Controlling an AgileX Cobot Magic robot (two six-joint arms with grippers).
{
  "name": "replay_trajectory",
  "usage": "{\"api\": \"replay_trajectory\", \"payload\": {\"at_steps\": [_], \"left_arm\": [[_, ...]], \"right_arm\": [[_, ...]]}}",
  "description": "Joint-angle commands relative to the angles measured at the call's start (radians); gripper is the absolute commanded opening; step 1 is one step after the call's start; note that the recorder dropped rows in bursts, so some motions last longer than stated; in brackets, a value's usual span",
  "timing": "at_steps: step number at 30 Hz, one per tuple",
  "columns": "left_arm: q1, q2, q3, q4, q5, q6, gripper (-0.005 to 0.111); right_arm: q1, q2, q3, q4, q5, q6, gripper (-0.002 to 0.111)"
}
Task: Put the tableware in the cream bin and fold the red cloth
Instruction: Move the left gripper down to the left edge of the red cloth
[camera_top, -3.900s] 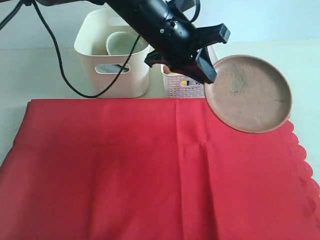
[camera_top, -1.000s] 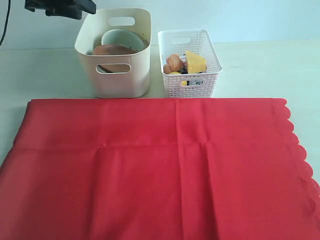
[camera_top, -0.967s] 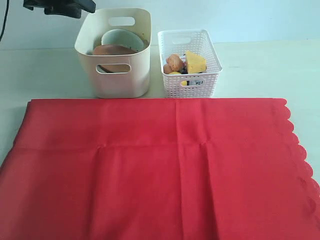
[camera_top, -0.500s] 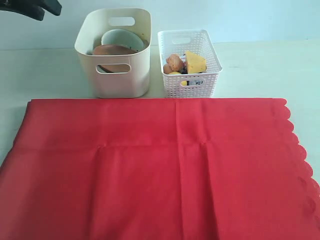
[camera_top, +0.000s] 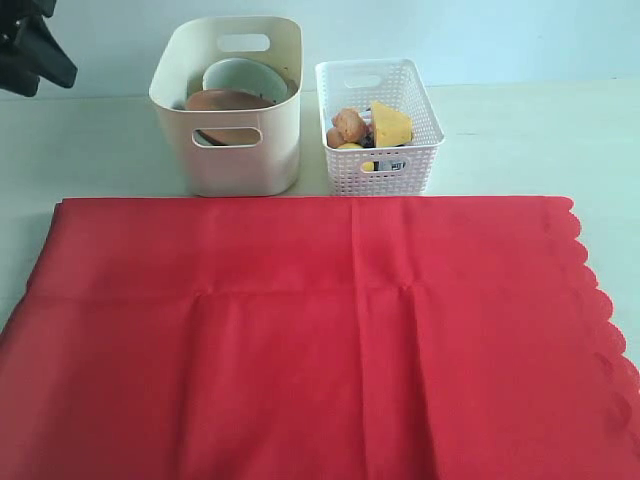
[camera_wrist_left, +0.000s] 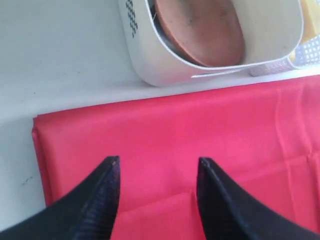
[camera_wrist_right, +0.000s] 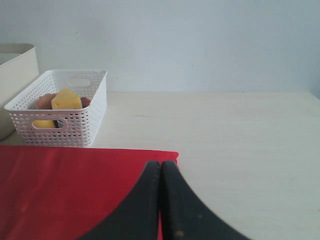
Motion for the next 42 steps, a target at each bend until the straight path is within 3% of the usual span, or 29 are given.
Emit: {"api": "replay_trajectory", "payload": {"at_steps": [1, 20, 29, 42], "left_arm": [[0.021, -0.042, 0.083, 0.018, -0.038, -0.010, 0.047], [0.079, -0.061, 0.456, 0.029, -0.226, -0.010, 0.047], [0.088, -0.061, 0.543, 0.039, -0.294, -0.010, 0.047], [0.208, -0.010, 0.554, 0.000, -0.285, -0.020, 0.047]], "right_arm": [[-0.004, -0.006, 0.005, 0.004, -0.012, -0.003, 0.000], [-0.004, -0.006, 0.005, 0.010, -0.012, -0.003, 0.000], [-0.004, 0.021, -0.040, 0.005, -0.012, -0.003, 0.000], [-0.004, 0.319, -0.266, 0.005, -0.012, -0.003, 0.000]]}}
